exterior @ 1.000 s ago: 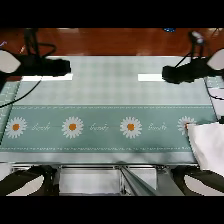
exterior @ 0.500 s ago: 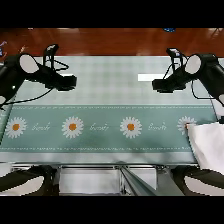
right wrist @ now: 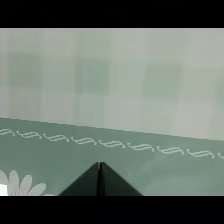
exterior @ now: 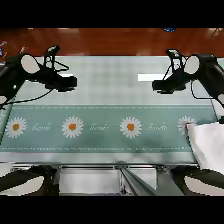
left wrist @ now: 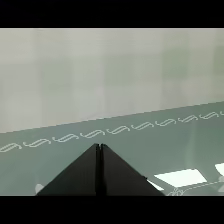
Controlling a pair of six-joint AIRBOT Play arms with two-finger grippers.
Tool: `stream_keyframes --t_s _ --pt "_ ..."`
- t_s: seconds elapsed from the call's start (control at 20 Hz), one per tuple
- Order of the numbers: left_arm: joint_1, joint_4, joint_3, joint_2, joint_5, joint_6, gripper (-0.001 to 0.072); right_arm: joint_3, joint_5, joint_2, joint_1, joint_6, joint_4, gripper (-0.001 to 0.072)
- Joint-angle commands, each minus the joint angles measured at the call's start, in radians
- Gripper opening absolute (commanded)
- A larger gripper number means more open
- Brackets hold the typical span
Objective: Fold the shirts.
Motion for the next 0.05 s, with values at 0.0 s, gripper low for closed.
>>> stream_keyframes --t_s 0.0 --pt "-0.001 0.0 0.001 -0.001 -0.001 0.002 0.002 0.001 0.0 0.0 0.001 0.001 0.0 0.0027"
